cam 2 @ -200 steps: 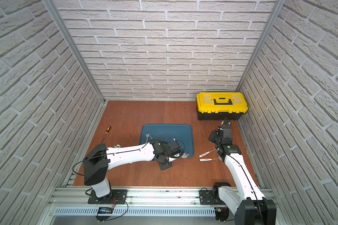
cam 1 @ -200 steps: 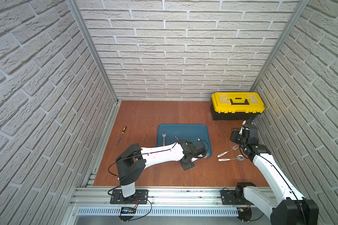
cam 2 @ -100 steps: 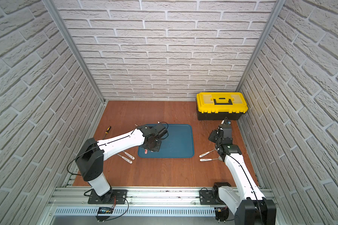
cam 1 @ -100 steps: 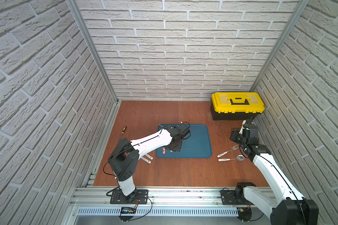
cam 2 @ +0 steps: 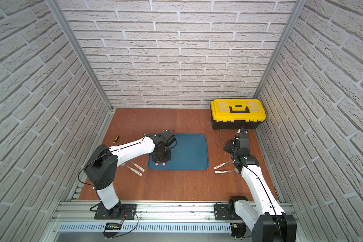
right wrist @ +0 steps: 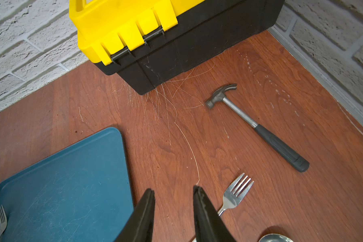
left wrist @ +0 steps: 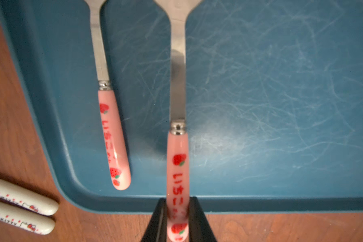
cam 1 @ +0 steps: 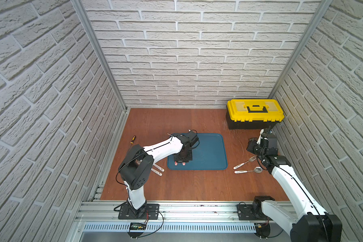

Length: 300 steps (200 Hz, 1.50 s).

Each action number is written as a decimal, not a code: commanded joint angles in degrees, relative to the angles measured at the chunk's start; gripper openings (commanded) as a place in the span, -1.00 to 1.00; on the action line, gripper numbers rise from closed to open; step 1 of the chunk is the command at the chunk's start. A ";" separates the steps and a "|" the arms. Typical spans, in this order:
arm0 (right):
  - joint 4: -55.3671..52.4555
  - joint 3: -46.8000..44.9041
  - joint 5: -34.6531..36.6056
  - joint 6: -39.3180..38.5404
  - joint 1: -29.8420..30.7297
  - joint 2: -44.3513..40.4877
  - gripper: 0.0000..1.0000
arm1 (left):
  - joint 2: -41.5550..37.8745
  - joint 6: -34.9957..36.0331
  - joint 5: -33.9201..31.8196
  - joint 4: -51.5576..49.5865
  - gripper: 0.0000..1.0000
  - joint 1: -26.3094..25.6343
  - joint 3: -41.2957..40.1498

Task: Set the spoon and fork side by side
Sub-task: Place the spoon on the tray.

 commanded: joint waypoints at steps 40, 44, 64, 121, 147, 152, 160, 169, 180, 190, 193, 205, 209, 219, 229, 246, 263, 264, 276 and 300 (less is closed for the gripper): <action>2.20 -0.93 -0.18 0.39 -0.34 -0.29 -0.29 | 2.05 3.89 1.93 0.72 -1.00 2.14 0.40; 2.17 -0.94 -0.15 0.39 -0.34 -0.36 -0.29 | 2.28 3.80 1.94 0.74 -1.00 2.15 0.35; 2.23 -0.92 -0.11 0.39 -0.34 -0.28 -0.29 | 2.40 2.85 2.47 1.89 -1.00 2.14 -0.59; 2.26 -0.88 -0.67 0.31 -0.34 0.01 -0.30 | 2.66 -0.44 1.26 3.57 -1.00 1.97 -2.64; 2.33 -0.95 -0.86 0.38 -0.34 -0.02 -0.30 | 3.32 -0.27 0.28 3.45 -1.00 2.06 -1.81; 2.37 -0.93 -0.84 0.31 -0.34 -0.02 -0.31 | 3.54 -0.38 0.12 3.28 -1.00 2.11 -1.51; 2.29 -0.92 -0.88 0.30 -0.34 -0.02 -0.31 | 3.76 -0.47 -0.28 2.74 -1.00 2.09 -1.15; 2.34 -0.92 -0.93 0.30 -0.34 -0.02 -0.31 | 3.83 -0.43 -0.52 2.83 -1.00 2.14 -1.15; 2.40 -1.00 -1.10 0.22 -0.34 -0.10 -0.30 | 3.98 -0.61 -0.94 2.77 -1.00 2.21 -1.24; 2.46 -1.01 -1.10 0.22 -0.34 -0.11 -0.31 | 4.05 -0.68 -1.22 3.00 -1.00 2.39 -1.50; 2.53 -1.07 -1.10 0.23 -0.34 -0.10 -0.31 | 4.11 -0.73 -1.29 3.02 -1.00 2.40 -1.58; 2.64 -1.01 -1.35 0.26 -0.34 0.03 -0.31 | 4.16 -0.84 -1.14 3.64 -1.00 2.50 -2.09; 2.63 -1.01 -1.36 0.21 -0.34 0.01 -0.30 | 4.17 -0.95 -1.14 3.99 -1.00 2.49 -2.32; 2.64 -1.01 -1.46 0.22 -0.34 0.07 -0.31 | 4.33 -1.31 -1.19 4.72 -1.00 2.51 -2.68; 2.64 -1.01 -1.46 0.22 -0.34 0.03 -0.30 | 4.37 -1.39 -1.30 5.31 -1.00 2.65 -2.94; 2.72 -1.02 -1.66 0.22 -0.34 0.07 -0.31 | 5.31 -1.26 -1.03 5.39 -1.00 2.84 -2.42; 2.64 -1.02 -1.63 0.22 -0.29 -0.02 -0.31 | 5.78 -0.89 -1.10 5.30 -1.00 3.02 -1.74; 2.64 -1.06 -1.63 0.17 -0.32 -0.02 -0.31 | 5.76 -0.90 -1.07 5.35 -1.00 3.02 -1.72; 2.63 -1.03 -1.62 0.22 -0.34 -0.02 -0.31 | 5.81 -0.91 -0.97 5.29 -1.00 3.03 -1.39; 2.66 -1.10 -1.72 0.19 -0.34 -0.02 -0.31 | 6.08 -0.19 -0.70 5.22 -1.00 3.07 -1.18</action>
